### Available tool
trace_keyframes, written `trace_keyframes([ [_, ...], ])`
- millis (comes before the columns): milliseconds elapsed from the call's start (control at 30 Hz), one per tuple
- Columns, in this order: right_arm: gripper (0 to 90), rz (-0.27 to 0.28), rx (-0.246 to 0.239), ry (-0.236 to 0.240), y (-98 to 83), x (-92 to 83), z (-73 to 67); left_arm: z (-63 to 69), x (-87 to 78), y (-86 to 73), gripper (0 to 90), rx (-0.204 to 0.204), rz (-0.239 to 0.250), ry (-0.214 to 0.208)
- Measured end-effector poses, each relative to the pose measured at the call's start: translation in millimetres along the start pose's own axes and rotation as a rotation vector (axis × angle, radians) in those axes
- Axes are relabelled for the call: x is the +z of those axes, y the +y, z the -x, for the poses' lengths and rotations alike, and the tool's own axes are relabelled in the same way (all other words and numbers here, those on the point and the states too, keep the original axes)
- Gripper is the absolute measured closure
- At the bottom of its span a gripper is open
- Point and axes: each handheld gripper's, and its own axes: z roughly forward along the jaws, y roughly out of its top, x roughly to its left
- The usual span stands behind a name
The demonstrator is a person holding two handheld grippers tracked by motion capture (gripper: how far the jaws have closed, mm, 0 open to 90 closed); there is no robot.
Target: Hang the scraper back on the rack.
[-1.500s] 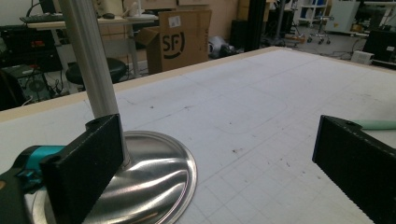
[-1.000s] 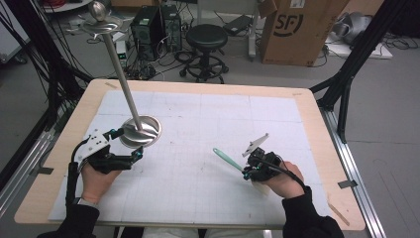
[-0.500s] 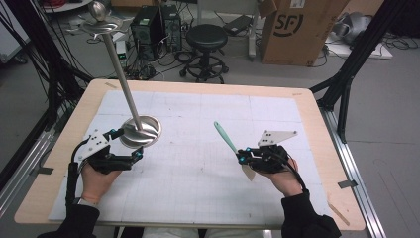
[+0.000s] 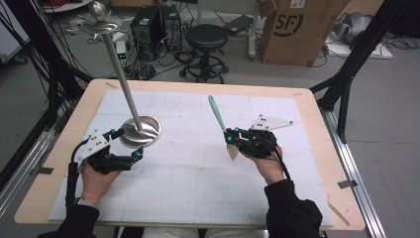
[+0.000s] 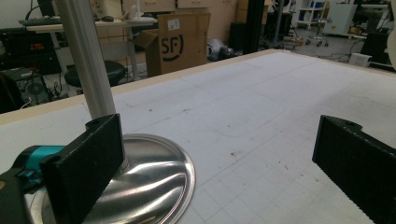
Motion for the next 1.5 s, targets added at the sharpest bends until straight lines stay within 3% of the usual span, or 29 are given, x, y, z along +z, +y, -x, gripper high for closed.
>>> trace_keyframes([
  [233, 80.1, 0.097, 0.021, -0.011, 15.0, 11.0, -4.2, -0.2, -0.3, 0.2, 2.7, 0.0, 0.004, 0.005],
  [500, 80.1, 0.124, -0.024, -0.01, 42.2, 31.3, -14.9, 0.2, 0.9, -0.6, 2.7, -0.002, 0.0, 0.002],
  [700, 80.1, 0.116, -0.054, 0.017, 61.9, 52.3, -18.5, -0.2, -0.2, -0.2, 2.7, -0.004, -0.003, 0.0],
  [900, 80.1, 0.119, -0.053, 0.049, 80.4, 71.0, -21.0, 0.2, -0.9, -0.1, 2.7, 0.001, -0.006, 0.0],
  [1033, 80.1, 0.134, -0.058, 0.065, 92.2, 80.9, -24.9, 0.6, -1.4, -0.1, 2.7, 0.001, -0.007, -0.002],
  [1167, 80.1, 0.174, -0.109, 0.029, 103.1, 91.3, -31.4, 2.9, 0.0, -0.8, 2.7, 0.022, -0.015, -0.005],
  [1500, 80.1, 0.202, -0.12, 0.076, 127.7, 118.0, -42.1, 2.2, -1.2, -1.2, 2.7, 0.005, -0.007, -0.006],
])
